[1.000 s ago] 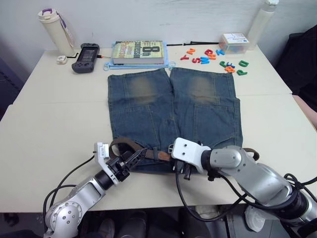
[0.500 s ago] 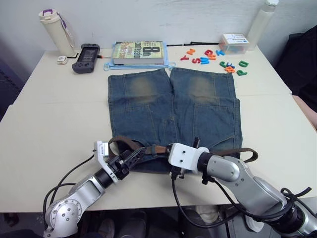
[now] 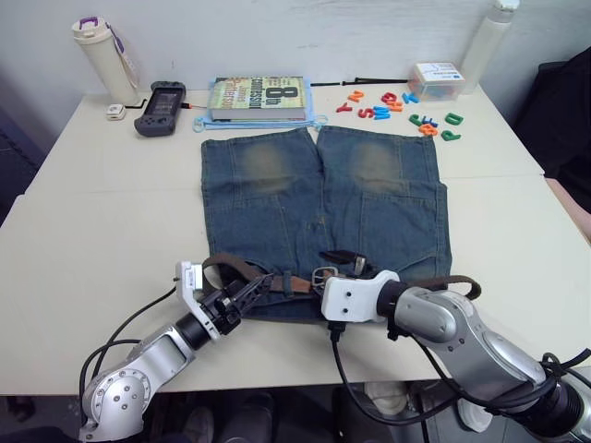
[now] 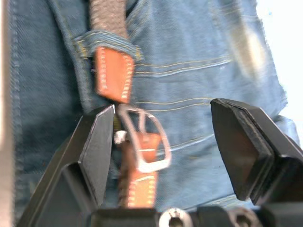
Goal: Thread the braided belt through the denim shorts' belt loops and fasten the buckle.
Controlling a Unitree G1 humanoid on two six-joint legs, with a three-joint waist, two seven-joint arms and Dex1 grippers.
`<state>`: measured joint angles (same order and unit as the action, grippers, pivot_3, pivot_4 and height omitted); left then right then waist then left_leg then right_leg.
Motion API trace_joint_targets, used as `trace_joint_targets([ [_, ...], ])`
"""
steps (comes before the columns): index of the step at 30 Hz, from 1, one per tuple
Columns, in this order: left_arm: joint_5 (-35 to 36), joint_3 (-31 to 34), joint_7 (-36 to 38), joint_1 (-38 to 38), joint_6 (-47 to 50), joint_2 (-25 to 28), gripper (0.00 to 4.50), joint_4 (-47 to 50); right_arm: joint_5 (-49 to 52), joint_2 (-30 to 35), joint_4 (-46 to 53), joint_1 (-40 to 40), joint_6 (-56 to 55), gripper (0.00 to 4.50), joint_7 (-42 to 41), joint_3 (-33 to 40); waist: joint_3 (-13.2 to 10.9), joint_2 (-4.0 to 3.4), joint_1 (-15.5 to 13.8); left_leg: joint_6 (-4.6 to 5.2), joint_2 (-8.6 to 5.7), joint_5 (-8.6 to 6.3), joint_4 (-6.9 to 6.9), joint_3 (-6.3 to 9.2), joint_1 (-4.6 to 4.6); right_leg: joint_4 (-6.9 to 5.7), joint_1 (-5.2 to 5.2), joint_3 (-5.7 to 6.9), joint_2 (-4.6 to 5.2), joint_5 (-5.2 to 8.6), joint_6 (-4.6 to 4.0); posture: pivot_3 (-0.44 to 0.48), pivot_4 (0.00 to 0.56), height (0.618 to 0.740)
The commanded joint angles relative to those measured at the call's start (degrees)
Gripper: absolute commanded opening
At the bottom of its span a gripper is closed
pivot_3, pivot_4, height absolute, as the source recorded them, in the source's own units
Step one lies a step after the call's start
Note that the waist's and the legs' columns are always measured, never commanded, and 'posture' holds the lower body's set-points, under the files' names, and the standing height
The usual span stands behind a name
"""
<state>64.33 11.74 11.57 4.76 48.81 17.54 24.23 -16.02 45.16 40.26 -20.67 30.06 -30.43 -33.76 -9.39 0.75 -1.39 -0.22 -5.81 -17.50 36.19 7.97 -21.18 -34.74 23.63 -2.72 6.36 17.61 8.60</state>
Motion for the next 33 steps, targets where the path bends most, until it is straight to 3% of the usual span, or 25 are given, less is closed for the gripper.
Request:
trace_joint_targets([
  [1,-0.34,0.26,-0.43,0.30,0.74,0.67,4.50,-1.20,-4.14,0.61,-0.40,1.03,-6.74,3.59,-0.37,1.50,0.00,0.01,-0.05,0.00,0.00,0.00,0.00,0.00,0.00,0.00,-0.01,0.00,0.00,0.00,0.00,0.000,0.150,0.740],
  [11,-0.08,0.52,-0.62,0.54,0.82,0.50,4.50,-0.69,-15.56,-0.96,-9.48,4.99,-20.33,3.59,-0.22,0.22,0.01,0.01,-0.02,-0.02,-0.02,0.01,0.01,0.00,0.02,-0.02,-0.02,-0.01,0.00,0.00,0.00,0.000,0.150,0.740],
  [20,0.26,0.67,-1.00,0.77,0.96,0.57,4.50,-0.46,-20.51,-10.10,-14.89,4.01,-26.06,3.59,-2.59,-2.93,0.05,0.04,0.11,-0.13,0.15,0.05,0.00,-0.03,0.13,-0.12,-0.04,-0.04,-0.15,0.03,-0.06,0.000,0.150,0.740],
  [28,0.62,1.10,-1.13,0.66,1.09,0.79,4.50,-0.43,-21.58,-11.44,-17.52,5.12,-27.18,3.59,-3.59,0.56,0.08,0.08,0.09,-0.26,0.30,0.02,0.01,-0.03,0.23,-0.24,-0.07,-0.04,-0.30,0.08,-0.16,0.000,0.150,0.740],
  [31,0.70,1.02,-1.14,0.82,1.11,0.77,4.50,-0.33,-22.11,-11.72,-17.56,6.09,-25.96,2.73,-4.42,1.68,0.08,0.08,0.04,-0.32,0.39,-0.01,0.03,-0.03,0.23,-0.24,-0.07,-0.04,-0.41,0.09,-0.20,0.000,0.150,0.740],
  [33,0.76,0.98,-1.13,0.84,1.12,0.75,4.50,-0.33,-22.19,-11.80,-17.20,7.09,-25.39,1.81,-5.08,2.07,0.08,0.08,0.04,-0.33,0.41,-0.01,0.02,-0.03,0.23,-0.24,-0.07,-0.04,-0.43,0.09,-0.22,0.000,0.150,0.740],
])
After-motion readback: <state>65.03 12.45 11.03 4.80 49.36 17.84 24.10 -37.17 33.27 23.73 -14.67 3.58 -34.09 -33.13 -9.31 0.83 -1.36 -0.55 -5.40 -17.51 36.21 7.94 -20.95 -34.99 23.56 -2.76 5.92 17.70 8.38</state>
